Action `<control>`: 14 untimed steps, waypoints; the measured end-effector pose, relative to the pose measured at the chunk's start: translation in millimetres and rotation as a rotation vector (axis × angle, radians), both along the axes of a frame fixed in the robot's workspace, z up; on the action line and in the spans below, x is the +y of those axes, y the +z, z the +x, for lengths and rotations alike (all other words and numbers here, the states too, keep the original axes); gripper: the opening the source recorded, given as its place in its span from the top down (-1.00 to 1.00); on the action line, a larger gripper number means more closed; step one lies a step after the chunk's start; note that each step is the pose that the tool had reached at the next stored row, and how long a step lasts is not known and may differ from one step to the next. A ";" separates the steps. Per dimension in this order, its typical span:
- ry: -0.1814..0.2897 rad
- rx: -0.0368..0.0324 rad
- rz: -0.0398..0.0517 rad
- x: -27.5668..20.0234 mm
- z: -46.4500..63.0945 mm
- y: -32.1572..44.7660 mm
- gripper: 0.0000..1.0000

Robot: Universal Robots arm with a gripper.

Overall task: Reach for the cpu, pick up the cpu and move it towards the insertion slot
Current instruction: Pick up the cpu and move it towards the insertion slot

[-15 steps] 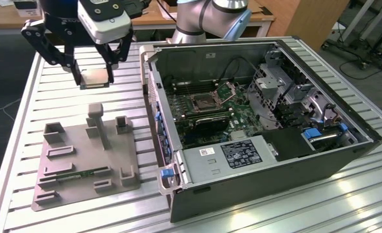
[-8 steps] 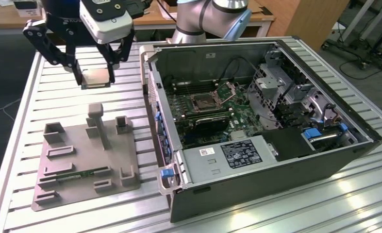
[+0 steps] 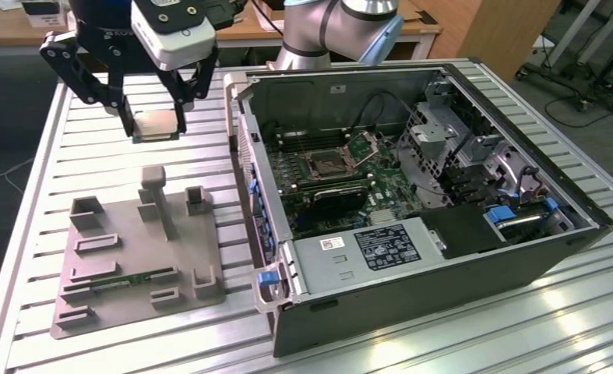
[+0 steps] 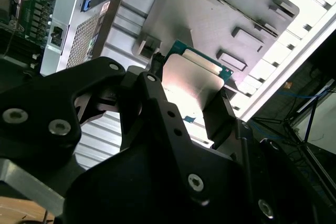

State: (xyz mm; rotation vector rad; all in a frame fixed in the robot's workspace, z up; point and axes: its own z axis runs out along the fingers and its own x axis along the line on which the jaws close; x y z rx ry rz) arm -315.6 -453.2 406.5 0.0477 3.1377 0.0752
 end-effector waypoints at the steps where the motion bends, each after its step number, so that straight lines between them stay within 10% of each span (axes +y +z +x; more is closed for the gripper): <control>1: 0.000 0.0000 0.0000 0.0 0.2 0.0 -0.09; 14: 0.000 0.0000 0.0000 0.0 3.5 0.0 -0.09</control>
